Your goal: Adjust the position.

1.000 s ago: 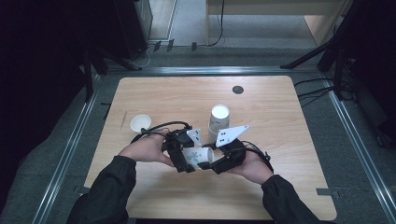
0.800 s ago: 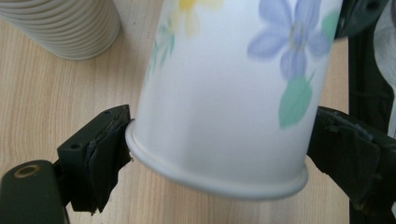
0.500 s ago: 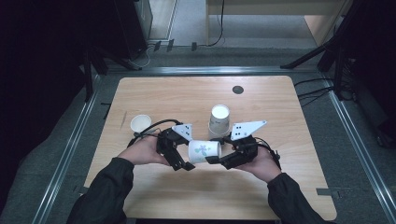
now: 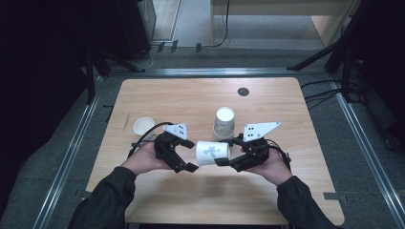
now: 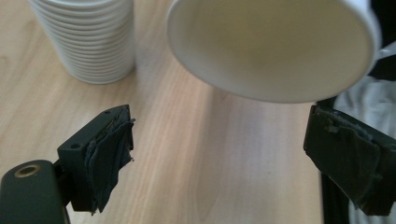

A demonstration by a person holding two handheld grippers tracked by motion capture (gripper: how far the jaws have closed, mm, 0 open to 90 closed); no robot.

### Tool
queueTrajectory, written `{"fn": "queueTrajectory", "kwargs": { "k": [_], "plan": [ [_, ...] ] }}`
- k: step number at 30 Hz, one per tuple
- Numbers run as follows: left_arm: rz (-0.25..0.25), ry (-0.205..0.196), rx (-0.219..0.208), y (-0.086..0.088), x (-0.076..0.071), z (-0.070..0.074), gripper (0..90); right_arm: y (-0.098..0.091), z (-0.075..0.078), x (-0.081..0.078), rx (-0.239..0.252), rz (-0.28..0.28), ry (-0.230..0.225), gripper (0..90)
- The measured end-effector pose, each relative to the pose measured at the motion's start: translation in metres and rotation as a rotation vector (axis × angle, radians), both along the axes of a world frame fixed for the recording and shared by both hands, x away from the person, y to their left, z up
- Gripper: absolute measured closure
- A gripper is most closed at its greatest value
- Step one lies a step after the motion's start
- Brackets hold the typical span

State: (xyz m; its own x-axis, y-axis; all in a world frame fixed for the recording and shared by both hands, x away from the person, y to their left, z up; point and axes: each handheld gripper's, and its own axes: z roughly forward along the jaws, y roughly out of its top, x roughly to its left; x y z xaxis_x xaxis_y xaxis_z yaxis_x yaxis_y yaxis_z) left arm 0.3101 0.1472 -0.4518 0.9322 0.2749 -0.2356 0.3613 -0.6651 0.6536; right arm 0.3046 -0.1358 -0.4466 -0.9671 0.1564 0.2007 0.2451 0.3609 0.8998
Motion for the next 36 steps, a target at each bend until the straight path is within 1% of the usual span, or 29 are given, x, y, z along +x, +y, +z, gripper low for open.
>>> {"fn": "queueTrajectory", "kwargs": {
  "k": [3, 4, 6, 10, 13, 15, 18, 23, 25, 27, 29, 30, 32, 34, 36],
  "plan": [
    [-0.004, 0.008, -0.032, 0.0, -0.003, 0.0, 8.7, -0.001, 0.0, 0.0, 0.0, 0.003, 0.004, 33.8],
    [-0.002, 0.017, -0.046, -0.001, -0.004, 0.0, 8.7, -0.002, 0.0, 0.0, 0.005, 0.006, 0.008, 33.8],
    [-0.004, 0.009, -0.058, -0.003, -0.004, 0.0, 8.7, -0.002, 0.0, 0.001, 0.016, 0.011, 0.012, 33.9],
    [-0.01, 0.015, -0.093, -0.006, -0.004, 0.0, 8.7, -0.001, 0.0, 0.001, 0.019, 0.018, 0.016, 33.8],
    [-0.02, 0.011, -0.115, -0.008, -0.004, 0.001, 8.7, 0.001, -0.001, 0.001, 0.025, 0.024, 0.024, 33.8],
    [-0.033, 0.018, -0.13, -0.008, -0.003, 0.001, 8.7, 0.002, -0.001, 0.001, 0.022, 0.03, 0.027, 33.8],
    [-0.04, 0.026, -0.148, -0.009, -0.004, 0.001, 8.7, 0.004, -0.002, 0.0, 0.019, 0.038, 0.029, 33.8],
    [-0.05, 0.03, -0.183, -0.009, -0.005, 0.002, 8.8, 0.006, -0.003, 0.0, 0.025, 0.051, 0.034, 33.8],
    [-0.061, 0.023, -0.203, -0.008, -0.005, 0.002, 11.9, 0.007, -0.003, 0.0, 0.024, 0.059, 0.039, 33.8],
    [-0.065, 0.033, -0.213, -0.008, -0.004, 0.002, 12.8, 0.008, -0.003, 0.0, 0.023, 0.063, 0.042, 33.8],
    [-0.063, 0.025, -0.208, -0.008, -0.005, 0.002, 12.8, 0.009, -0.004, -0.001, 0.025, 0.067, 0.041, 33.8],
    [-0.065, 0.031, -0.209, -0.008, -0.005, 0.002, 12.8, 0.009, -0.004, -0.001, 0.025, 0.073, 0.045, 33.8],
    [-0.068, 0.03, -0.215, -0.008, -0.005, 0.002, 13.2, 0.011, -0.004, -0.001, 0.02, 0.076, 0.047, 33.8],
    [-0.071, 0.027, -0.214, -0.008, -0.005, 0.002, 14.1, 0.012, -0.004, -0.001, 0.018, 0.078, 0.045, 33.8],
    [-0.079, 0.028, -0.204, -0.009, -0.005, 0.002, 14.9, 0.013, -0.005, -0.001, 0.02, 0.079, 0.044, 33.8]
  ]
}}
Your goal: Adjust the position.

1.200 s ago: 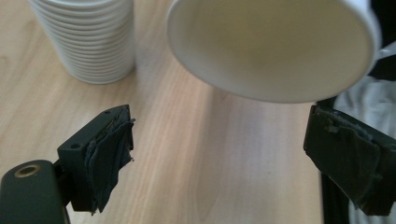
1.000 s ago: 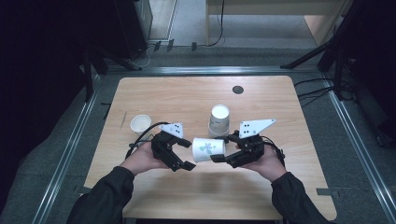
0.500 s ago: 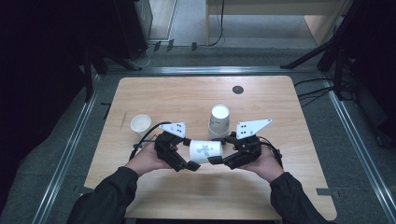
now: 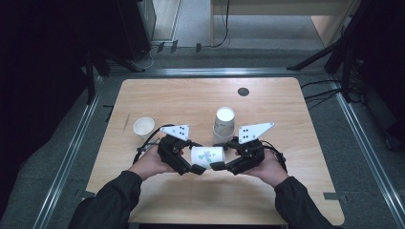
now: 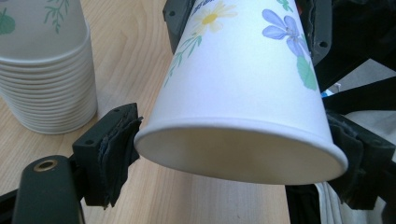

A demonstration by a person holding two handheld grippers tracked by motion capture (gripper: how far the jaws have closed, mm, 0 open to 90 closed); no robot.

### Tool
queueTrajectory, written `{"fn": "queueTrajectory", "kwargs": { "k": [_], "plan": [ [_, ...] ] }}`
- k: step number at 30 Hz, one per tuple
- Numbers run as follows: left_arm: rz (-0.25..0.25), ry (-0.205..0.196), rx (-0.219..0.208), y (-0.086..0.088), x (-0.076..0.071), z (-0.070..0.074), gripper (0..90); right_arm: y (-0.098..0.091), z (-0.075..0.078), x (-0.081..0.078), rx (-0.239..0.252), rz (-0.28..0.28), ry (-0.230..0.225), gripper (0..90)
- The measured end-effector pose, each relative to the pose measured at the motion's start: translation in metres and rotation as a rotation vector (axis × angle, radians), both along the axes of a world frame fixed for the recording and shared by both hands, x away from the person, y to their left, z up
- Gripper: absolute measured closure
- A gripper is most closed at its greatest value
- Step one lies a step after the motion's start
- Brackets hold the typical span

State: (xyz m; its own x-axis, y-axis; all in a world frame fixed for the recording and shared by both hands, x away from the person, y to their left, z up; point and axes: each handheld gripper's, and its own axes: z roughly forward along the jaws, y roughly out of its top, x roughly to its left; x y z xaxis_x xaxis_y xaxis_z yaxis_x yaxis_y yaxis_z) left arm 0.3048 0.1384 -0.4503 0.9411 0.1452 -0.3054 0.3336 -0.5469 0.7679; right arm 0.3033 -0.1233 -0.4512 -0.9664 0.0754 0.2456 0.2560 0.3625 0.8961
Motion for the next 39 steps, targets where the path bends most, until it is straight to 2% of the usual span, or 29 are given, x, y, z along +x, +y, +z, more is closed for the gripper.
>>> {"fn": "queueTrajectory", "kwargs": {
  "k": [3, 23, 28, 39],
  "plan": [
    [-0.005, -0.001, -0.003, 0.0002, -0.0001, -0.0006, 18.9, 0.0002, -0.0002, 0.0001, -0.002, 0.0, 0.0, 33.8],
    [0.001, -0.012, -0.011, 0.0012, -0.0001, 0.0014, 21.4, -0.001, -0.0002, -0.0004, 0.007, -0.004, -0.003, 33.1],
    [0.003, -0.015, -0.012, 0.0017, -0.0003, 0.0016, 21.4, -0.0002, -0.0007, -0.0005, 0.01, 0.0, -0.002, 30.3],
    [0.021, -0.022, -0.01, 0.0079, 0.0017, 0.0045, 21.5, 0.0004, -0.0019, -0.0008, -0.02, -0.015, -0.012, 27.9]
  ]
}}
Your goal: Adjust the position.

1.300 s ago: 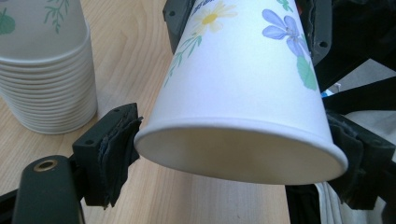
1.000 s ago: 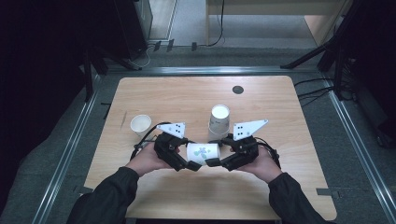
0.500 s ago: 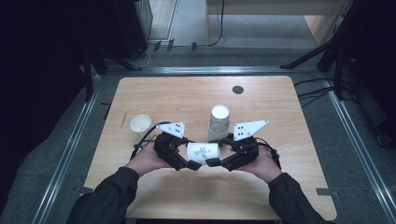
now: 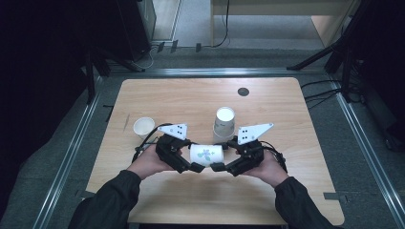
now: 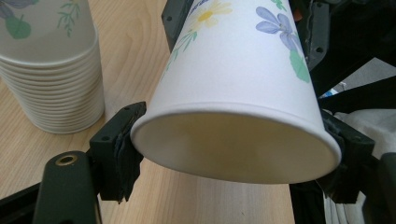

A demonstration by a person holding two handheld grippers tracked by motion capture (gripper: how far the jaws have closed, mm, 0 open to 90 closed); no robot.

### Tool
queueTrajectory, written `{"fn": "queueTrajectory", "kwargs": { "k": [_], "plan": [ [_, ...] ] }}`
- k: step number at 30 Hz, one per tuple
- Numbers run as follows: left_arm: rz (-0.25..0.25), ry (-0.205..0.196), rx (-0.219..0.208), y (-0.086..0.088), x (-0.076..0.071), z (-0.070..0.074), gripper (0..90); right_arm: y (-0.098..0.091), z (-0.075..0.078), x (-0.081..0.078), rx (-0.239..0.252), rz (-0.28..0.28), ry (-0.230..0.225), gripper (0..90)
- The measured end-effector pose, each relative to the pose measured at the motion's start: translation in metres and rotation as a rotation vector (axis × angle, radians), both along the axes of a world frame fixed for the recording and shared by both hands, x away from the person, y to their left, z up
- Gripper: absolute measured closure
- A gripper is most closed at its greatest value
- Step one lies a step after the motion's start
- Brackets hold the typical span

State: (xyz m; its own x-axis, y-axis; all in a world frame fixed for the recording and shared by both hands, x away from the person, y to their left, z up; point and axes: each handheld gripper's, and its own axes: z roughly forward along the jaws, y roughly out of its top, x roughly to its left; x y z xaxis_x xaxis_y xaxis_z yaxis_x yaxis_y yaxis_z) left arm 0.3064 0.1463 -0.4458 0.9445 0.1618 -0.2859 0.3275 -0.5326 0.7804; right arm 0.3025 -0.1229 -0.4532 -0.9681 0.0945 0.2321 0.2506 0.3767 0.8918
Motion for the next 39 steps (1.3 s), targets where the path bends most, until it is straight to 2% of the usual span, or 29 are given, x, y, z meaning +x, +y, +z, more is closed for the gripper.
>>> {"fn": "queueTrajectory", "kwargs": {
  "k": [5, 10, 17, 24, 28, 33, 36, 37, 39],
  "plan": [
    [0.02, -0.001, -0.005, 0.006, 0.002, 0.002, 21.5, -0.001, -0.003, 0.0, -0.027, -0.018, -0.013, 28.1],
    [0.031, -0.019, 0.002, 0.012, 0.003, 0.007, 21.5, -0.001, -0.006, 0.0, -0.071, -0.022, -0.025, 28.1],
    [0.049, -0.041, 0.059, 0.018, 0.004, 0.013, 21.5, -0.001, -0.009, 0.002, -0.122, -0.051, -0.038, 28.1],
    [0.03, -0.069, 0.114, 0.016, 0.003, 0.021, 21.8, -0.001, -0.01, 0.003, -0.144, -0.066, -0.053, 28.1],
    [0.003, -0.077, 0.167, 0.01, 0.005, 0.03, 21.8, -0.002, -0.01, 0.002, -0.145, -0.073, -0.048, 28.1],
    [-0.026, -0.066, 0.259, 0.001, 0.013, 0.038, 21.8, -0.004, -0.008, 0.002, -0.143, -0.077, -0.053, 28.1],
    [-0.042, -0.072, 0.339, -0.003, 0.016, 0.044, 21.8, -0.004, -0.008, 0.003, -0.137, -0.079, -0.06, 28.0],
    [-0.043, -0.061, 0.353, -0.004, 0.017, 0.046, 21.8, -0.004, -0.008, 0.003, -0.14, -0.078, -0.062, 28.0],
    [-0.048, -0.068, 0.375, -0.006, 0.017, 0.049, 21.8, -0.003, -0.009, 0.003, -0.147, -0.08, -0.067, 28.0]
  ]
}}
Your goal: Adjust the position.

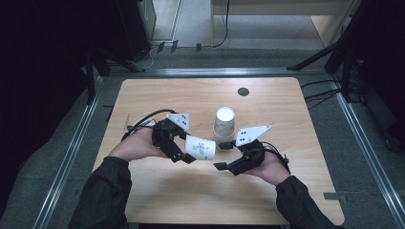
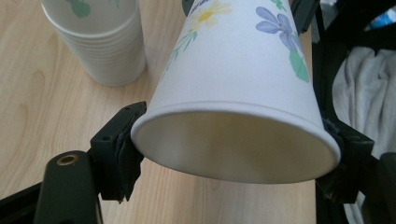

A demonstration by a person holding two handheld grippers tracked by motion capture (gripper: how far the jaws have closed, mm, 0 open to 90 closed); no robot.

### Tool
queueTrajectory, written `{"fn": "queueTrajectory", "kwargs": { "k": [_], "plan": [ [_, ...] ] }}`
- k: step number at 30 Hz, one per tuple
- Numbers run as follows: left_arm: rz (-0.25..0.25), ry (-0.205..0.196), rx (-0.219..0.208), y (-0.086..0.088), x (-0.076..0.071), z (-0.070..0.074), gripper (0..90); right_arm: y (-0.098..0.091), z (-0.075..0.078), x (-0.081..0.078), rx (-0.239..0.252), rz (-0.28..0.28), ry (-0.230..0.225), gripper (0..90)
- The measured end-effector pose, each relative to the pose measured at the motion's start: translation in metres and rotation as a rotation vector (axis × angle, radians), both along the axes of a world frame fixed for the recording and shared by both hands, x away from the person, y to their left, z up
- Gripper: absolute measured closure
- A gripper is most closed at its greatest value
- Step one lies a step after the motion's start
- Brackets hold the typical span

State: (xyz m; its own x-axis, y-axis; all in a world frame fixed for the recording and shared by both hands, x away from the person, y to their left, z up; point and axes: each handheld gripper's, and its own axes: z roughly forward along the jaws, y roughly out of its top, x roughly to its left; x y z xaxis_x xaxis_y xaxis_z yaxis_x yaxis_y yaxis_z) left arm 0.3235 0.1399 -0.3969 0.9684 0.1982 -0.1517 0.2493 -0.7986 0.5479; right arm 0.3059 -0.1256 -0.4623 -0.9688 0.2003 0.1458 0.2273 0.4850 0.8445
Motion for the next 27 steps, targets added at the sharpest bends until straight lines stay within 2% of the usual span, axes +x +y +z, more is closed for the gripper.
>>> {"fn": "queueTrajectory", "kwargs": {
  "k": [3, 6, 10, 13, 21, 23, 27],
  "plan": [
    [-0.002, -0.027, 0.051, -0.003, -0.001, 0.0, 21.8, 0.002, -0.001, 0.0, -0.005, 0.0, -0.003, 28.0],
    [-0.002, -0.031, 0.094, -0.008, -0.004, -0.006, 21.8, 0.004, -0.002, 0.0, -0.01, 0.003, 0.001, 28.0],
    [-0.013, -0.034, 0.181, -0.016, -0.005, -0.016, 21.8, 0.006, -0.003, -0.002, -0.02, 0.005, -0.003, 28.0],
    [-0.031, -0.025, 0.197, -0.02, -0.006, -0.019, 21.8, 0.009, -0.005, -0.003, -0.032, 0.008, -0.003, 27.9],
    [-0.045, -0.038, 0.283, -0.031, -0.007, -0.024, 21.8, 0.022, -0.01, -0.005, -0.045, 0.026, -0.004, 27.3],
    [-0.046, -0.033, 0.289, -0.033, -0.007, -0.025, 21.8, 0.026, -0.012, -0.005, -0.047, 0.034, 0.01, 26.6],
    [-0.062, -0.026, 0.309, -0.036, -0.007, -0.027, 22.1, 0.03, -0.016, -0.005, -0.054, 0.038, 0.008, 26.8]
  ]
}}
